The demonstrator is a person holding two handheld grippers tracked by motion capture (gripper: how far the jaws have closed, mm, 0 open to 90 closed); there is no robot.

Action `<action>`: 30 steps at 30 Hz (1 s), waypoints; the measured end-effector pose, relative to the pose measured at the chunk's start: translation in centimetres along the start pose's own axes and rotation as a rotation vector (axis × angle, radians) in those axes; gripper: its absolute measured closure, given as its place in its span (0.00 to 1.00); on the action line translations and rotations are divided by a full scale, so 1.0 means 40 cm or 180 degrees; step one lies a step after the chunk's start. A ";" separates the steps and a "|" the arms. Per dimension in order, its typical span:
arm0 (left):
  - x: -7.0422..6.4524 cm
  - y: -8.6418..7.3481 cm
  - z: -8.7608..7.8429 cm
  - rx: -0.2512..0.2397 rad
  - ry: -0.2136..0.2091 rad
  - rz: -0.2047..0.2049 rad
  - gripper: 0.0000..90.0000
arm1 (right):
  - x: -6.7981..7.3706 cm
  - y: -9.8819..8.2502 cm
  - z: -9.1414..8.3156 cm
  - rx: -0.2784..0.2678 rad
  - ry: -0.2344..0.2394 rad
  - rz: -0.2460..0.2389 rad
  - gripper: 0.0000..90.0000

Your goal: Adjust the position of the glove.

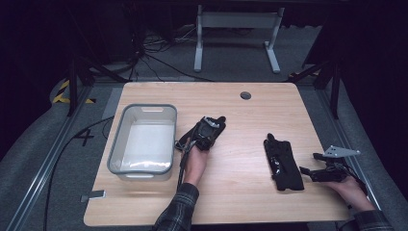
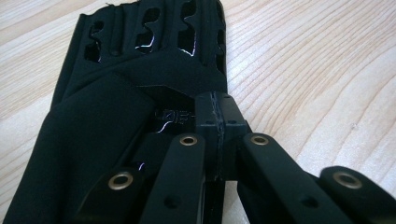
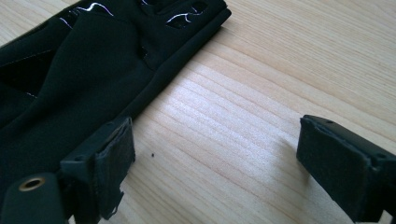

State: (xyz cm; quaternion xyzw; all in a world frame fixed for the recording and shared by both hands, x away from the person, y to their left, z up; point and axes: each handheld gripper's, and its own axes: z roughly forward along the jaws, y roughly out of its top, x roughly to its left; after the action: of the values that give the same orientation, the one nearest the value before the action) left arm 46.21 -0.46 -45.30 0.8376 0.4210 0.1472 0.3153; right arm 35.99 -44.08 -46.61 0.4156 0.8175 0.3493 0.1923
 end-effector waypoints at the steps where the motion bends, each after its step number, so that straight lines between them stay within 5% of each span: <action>1: 0.001 -0.001 0.000 0.0001 -0.0012 -0.0014 1.00 | 0.000 0.000 0.000 0.0001 0.0000 -0.0001 0.13; 10: -0.018 0.000 0.000 0.0032 -0.0205 0.0043 1.00 | 0.000 0.000 0.000 0.0000 0.0001 -0.0001 0.13; 30: -0.156 0.002 0.001 0.0104 -0.0763 0.0356 1.00 | 0.000 0.000 0.000 0.0001 0.0006 -0.0006 0.13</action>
State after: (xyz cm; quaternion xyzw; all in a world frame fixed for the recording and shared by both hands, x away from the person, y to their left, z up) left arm 42.51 -5.50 -45.16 0.8764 0.3354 0.0565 0.3409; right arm 35.99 -44.07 -46.61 0.4145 0.8181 0.3493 0.1918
